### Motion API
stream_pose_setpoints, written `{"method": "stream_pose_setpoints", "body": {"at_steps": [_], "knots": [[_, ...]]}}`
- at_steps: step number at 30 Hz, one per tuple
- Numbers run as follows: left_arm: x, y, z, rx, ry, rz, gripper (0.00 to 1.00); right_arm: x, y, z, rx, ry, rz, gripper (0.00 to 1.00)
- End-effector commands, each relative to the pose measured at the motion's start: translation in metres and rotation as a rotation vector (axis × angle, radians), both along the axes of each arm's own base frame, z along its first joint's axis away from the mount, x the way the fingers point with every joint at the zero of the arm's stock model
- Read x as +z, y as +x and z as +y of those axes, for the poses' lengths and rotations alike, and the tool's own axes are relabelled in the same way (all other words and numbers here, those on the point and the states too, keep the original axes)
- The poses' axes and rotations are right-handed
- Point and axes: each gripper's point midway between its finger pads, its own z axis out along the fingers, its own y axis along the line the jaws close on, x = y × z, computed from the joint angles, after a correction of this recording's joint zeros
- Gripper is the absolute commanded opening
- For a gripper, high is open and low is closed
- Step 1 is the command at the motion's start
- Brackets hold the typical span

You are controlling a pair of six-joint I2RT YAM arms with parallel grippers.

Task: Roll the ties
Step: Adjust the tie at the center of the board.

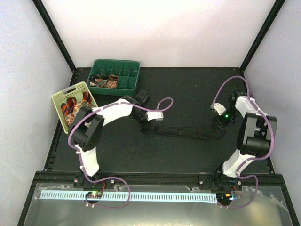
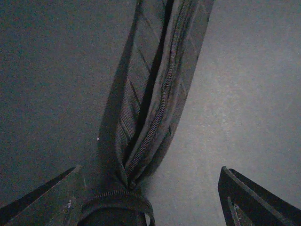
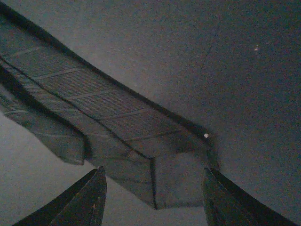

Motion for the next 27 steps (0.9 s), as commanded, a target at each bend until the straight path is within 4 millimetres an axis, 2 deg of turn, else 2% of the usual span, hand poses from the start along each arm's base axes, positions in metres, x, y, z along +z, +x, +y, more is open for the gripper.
{"method": "stream_pose_setpoints", "body": {"at_steps": [1, 4, 8, 9, 10, 14, 17, 19, 23, 27], "knots": [[-0.018, 0.0, -0.008, -0.037, 0.042, 0.047, 0.79, -0.019, 0.008, -0.005, 0.003, -0.019, 0.031, 0.56], [-0.031, -0.007, -0.005, -0.033, 0.076, 0.106, 0.74, -0.032, -0.001, -0.006, 0.016, -0.027, 0.08, 0.54], [-0.035, -0.018, 0.002, -0.006, 0.1, 0.163, 0.67, -0.044, -0.022, -0.004, 0.048, -0.026, 0.144, 0.51], [-0.034, -0.022, 0.004, 0.005, 0.102, 0.182, 0.65, -0.045, -0.028, -0.004, 0.055, -0.026, 0.157, 0.5], [-0.033, -0.035, 0.01, 0.023, 0.108, 0.225, 0.59, -0.044, -0.042, -0.004, 0.07, -0.032, 0.18, 0.49], [-0.034, -0.058, 0.023, 0.042, 0.115, 0.268, 0.53, -0.04, -0.063, -0.003, 0.102, -0.035, 0.207, 0.47], [-0.038, -0.063, 0.03, 0.048, 0.13, 0.269, 0.52, -0.034, -0.064, 0.0, 0.103, -0.016, 0.21, 0.47], [-0.036, -0.061, 0.029, 0.054, 0.124, 0.266, 0.53, -0.024, -0.057, 0.005, 0.089, 0.018, 0.192, 0.47], [-0.026, -0.045, 0.023, 0.073, 0.089, 0.197, 0.67, 0.002, -0.037, 0.021, 0.071, 0.116, 0.116, 0.48], [-0.011, -0.03, 0.023, 0.109, 0.037, 0.126, 0.73, 0.02, -0.028, 0.038, 0.051, 0.204, 0.092, 0.48]]}}
